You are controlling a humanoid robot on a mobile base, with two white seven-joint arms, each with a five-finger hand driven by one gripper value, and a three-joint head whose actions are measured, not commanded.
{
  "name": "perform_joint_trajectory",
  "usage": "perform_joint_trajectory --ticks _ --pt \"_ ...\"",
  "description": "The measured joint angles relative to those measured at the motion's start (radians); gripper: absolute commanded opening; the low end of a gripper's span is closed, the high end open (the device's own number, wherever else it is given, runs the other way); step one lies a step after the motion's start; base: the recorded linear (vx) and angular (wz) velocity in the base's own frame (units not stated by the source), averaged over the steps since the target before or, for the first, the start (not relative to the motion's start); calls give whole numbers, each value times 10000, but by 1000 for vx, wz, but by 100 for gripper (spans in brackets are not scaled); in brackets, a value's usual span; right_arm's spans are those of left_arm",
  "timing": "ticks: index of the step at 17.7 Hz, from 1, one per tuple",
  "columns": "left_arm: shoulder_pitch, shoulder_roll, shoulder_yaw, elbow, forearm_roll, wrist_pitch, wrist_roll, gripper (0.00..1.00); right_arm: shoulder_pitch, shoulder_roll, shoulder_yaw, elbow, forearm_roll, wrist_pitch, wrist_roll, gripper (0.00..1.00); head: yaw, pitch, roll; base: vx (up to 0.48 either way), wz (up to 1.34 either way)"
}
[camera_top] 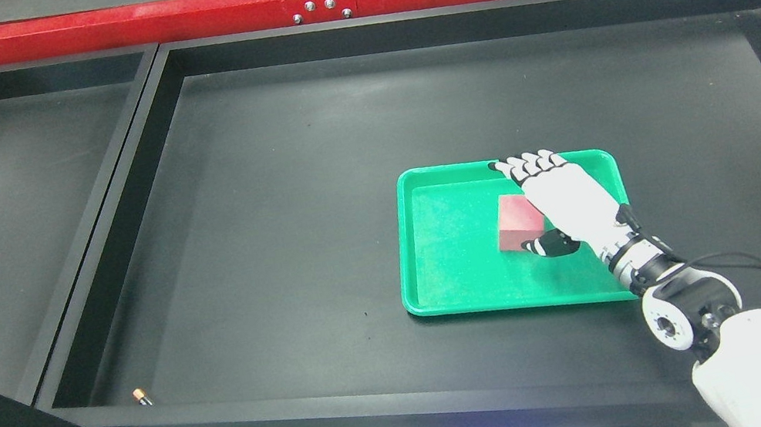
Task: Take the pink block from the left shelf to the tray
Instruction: 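Lower the right hand over the pink cube in the green tray, then close the right hand fingers around the pink cube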
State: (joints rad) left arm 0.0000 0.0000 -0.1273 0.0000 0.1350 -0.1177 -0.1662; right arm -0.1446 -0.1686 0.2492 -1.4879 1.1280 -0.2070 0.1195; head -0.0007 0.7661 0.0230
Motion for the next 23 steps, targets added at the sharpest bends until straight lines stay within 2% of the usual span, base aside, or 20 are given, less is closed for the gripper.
perform_joint_trajectory --ticks 10,23 --pt "0 0 0 0 0 0 0 100 -294 20 102 484 -52 -163 313 99 0 0 0 26 -15" --pt "0 0 0 0 0 0 0 100 -476 99 135 996 -575 -198 1514 99 0 0 0 7 -1"
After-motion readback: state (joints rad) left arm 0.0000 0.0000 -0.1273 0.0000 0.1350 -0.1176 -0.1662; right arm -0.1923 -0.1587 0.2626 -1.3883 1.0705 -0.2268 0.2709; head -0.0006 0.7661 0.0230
